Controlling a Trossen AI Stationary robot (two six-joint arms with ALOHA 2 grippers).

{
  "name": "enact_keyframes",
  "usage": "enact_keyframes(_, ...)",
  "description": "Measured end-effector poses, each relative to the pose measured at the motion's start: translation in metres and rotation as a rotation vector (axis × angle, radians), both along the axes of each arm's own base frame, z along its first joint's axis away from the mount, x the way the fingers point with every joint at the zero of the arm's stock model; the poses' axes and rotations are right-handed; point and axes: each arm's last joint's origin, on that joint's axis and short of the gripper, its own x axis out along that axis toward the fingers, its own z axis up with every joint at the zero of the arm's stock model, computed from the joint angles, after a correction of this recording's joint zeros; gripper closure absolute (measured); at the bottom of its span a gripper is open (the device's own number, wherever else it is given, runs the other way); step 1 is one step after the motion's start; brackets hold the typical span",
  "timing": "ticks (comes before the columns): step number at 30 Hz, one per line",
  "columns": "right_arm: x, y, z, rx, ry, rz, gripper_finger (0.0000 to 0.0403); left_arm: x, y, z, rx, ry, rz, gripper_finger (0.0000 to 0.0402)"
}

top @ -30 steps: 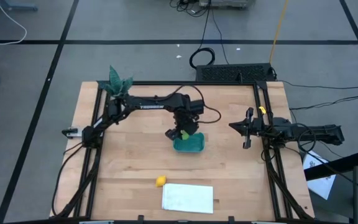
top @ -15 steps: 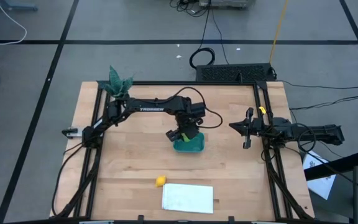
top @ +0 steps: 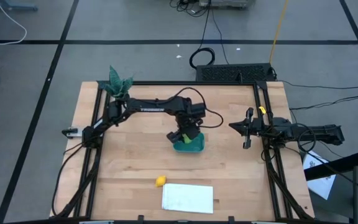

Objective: Pick and placing Produce into tupperware
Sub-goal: Put the green cabbage into the green bin

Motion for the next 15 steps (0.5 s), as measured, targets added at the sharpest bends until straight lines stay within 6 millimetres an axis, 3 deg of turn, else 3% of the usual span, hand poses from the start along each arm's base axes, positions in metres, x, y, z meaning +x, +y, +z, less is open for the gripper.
enact_keyframes(15, 0.0, 0.0, 0.0, 0.0, 0.0, 0.0, 0.0403, 0.0013, -0.002, -0.0084, -0.018, 0.059, 0.085, 0.0172)
